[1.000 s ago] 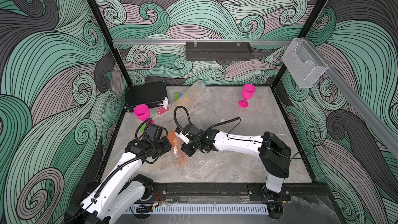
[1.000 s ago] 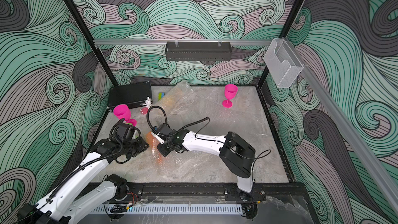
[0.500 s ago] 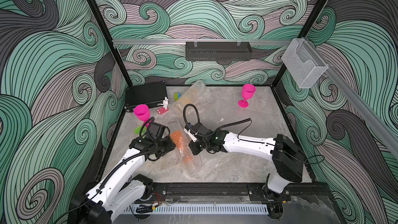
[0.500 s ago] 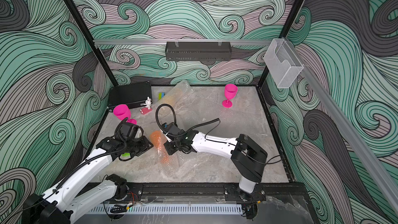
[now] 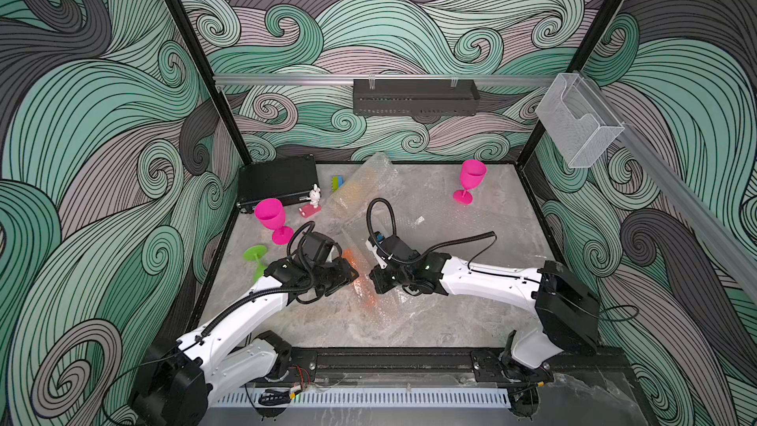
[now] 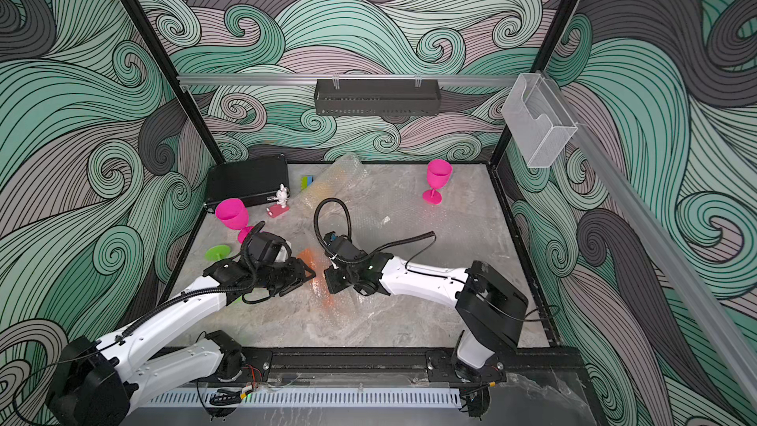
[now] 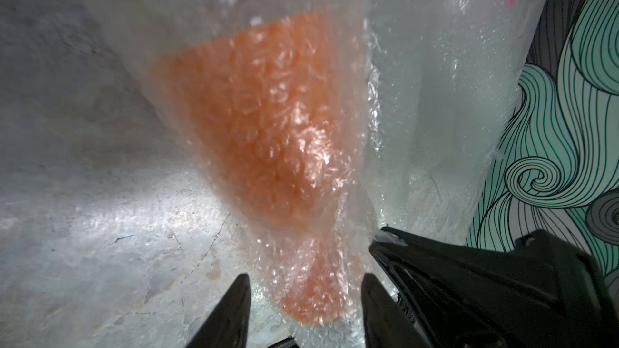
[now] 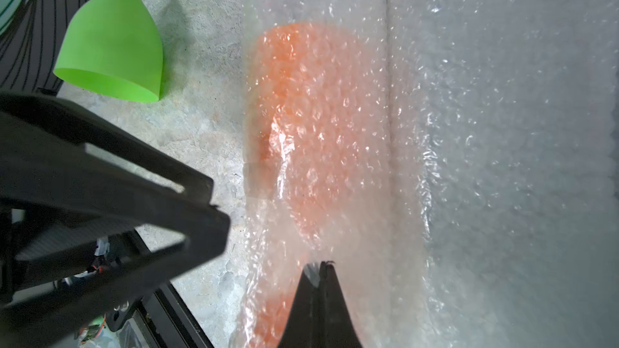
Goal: Unpack wine glasses from bubble wrap
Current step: Adjust the bubble wrap at the center of the board.
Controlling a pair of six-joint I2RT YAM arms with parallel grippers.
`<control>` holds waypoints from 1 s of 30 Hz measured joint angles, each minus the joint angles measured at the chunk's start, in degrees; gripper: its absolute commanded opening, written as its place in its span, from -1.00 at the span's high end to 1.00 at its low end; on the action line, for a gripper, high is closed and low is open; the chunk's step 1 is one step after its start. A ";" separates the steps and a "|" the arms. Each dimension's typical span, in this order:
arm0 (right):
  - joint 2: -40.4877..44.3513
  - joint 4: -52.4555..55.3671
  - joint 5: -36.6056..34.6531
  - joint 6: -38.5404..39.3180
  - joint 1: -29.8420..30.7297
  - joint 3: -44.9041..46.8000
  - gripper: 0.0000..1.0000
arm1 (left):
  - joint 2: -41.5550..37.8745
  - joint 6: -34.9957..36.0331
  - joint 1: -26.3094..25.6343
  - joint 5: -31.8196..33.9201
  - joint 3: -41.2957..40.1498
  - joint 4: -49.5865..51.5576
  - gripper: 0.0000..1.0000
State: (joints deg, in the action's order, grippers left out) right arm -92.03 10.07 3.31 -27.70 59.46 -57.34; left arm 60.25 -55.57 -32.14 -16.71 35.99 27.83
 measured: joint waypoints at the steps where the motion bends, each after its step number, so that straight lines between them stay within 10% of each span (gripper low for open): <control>1: 0.00 -0.13 0.26 -0.07 -0.09 0.00 1.00 | 0.50 -0.33 -0.46 0.22 -0.15 -0.46 -0.05; 10: 0.00 -1.33 2.25 -0.87 -0.37 0.79 1.00 | 4.70 -2.40 -2.89 2.78 -1.01 -3.82 0.06; 20: 0.00 -1.46 2.82 -0.83 -0.98 1.77 1.00 | 8.61 -1.42 -4.17 4.61 -1.01 -5.62 0.69; 30: 0.00 -1.09 3.21 2.47 -0.98 1.73 0.39 | 8.59 4.20 -4.37 5.88 0.48 -4.74 1.00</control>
State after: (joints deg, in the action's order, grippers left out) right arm -92.03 8.97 6.52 -25.23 58.48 -55.61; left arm 68.84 -51.37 -36.51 -10.83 36.47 23.09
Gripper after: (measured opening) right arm 0.285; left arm 0.050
